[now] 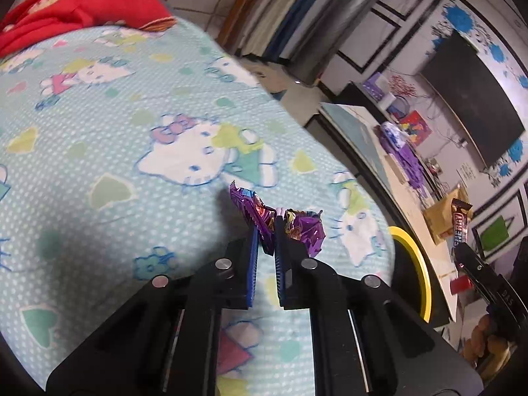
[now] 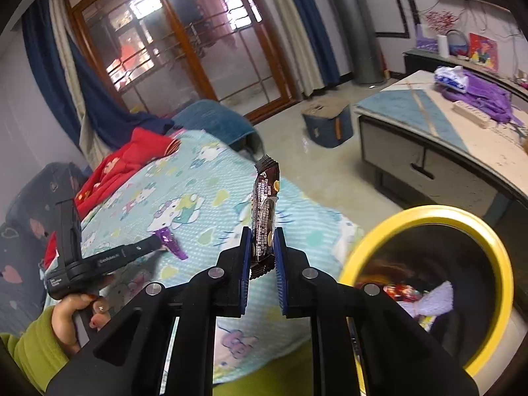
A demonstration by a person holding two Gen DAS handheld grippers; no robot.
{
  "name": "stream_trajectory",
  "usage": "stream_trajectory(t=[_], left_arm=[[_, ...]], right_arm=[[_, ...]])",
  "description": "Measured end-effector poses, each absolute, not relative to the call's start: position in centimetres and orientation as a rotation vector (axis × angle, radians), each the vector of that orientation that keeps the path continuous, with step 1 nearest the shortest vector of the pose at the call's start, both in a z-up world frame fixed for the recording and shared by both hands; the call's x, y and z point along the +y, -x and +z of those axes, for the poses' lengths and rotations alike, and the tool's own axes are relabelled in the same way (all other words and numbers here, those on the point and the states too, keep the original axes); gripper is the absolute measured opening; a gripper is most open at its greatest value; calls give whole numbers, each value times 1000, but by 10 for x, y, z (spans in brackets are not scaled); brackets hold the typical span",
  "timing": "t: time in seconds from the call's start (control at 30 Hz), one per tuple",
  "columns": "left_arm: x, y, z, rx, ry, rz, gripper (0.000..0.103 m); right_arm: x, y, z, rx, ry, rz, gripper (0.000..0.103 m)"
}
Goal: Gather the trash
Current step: 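Carry both items over the yellow bin and open both tools to drop them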
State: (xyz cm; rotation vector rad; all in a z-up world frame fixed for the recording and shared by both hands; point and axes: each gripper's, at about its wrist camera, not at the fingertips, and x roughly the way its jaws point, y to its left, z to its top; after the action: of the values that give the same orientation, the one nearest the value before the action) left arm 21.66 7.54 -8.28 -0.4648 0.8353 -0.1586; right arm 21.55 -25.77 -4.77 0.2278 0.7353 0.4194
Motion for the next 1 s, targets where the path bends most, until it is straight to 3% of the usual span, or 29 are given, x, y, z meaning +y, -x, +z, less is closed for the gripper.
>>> stream_trajectory(t=[0.47, 1.0], left_arm=[[-25, -211, -32, 736, 257, -363, 4], [-133, -197, -44, 748, 61, -549, 4]], right_arm=[[-318, -180, -59, 712, -219, 265, 13], [-370, -167, -85, 760, -262, 133, 14]])
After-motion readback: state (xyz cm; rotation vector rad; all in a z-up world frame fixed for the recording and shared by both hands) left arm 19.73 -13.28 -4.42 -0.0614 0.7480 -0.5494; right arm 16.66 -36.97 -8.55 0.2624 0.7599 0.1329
